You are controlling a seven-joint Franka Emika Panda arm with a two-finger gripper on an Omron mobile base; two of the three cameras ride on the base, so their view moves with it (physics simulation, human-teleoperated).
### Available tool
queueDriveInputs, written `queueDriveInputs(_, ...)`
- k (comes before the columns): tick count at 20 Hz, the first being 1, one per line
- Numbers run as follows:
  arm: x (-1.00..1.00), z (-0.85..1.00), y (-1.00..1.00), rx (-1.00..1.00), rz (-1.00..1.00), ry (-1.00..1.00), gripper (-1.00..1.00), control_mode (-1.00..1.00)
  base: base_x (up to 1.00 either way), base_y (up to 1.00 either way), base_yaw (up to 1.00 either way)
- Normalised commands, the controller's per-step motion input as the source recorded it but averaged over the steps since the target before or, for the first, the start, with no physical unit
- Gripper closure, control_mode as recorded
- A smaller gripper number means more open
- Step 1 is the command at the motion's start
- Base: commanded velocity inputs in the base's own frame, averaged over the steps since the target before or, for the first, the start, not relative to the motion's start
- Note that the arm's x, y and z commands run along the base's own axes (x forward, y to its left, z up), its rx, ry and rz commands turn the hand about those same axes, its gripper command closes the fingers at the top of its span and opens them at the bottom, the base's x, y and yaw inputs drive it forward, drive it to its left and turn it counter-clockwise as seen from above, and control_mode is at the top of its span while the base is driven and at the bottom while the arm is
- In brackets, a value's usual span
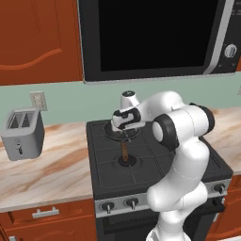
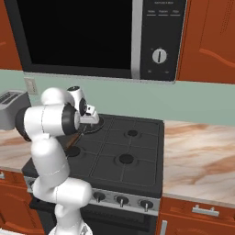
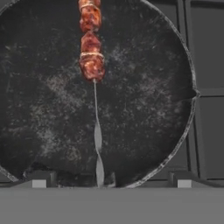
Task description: Place the cold items (peach and lime) from the fridge in one tupperware on the dining counter. Place the warm items (kebab skewer and hot dog) in the stove area in another tupperware.
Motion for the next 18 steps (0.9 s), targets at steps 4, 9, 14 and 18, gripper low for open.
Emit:
queueDriveInputs(4, 0.16, -0.16, 0.03, 0.0, 0.0, 0.0, -1.0, -1.0, 0.0, 0.0, 0.0)
queueDriveInputs(9, 0.21, -0.17, 0.08, 0.0, 0.0, 0.0, -1.0, -1.0, 0.0, 0.0, 0.0)
queueDriveInputs(14, 0.21, -0.2, 0.12, 0.0, 0.0, 0.03, -1.0, -1.0, 0.0, 0.0, 0.0)
queueDriveInputs(18, 0.17, -0.23, 0.08, 0.0, 0.0, 0.02, -1.0, -1.0, 0.0, 0.0, 0.0)
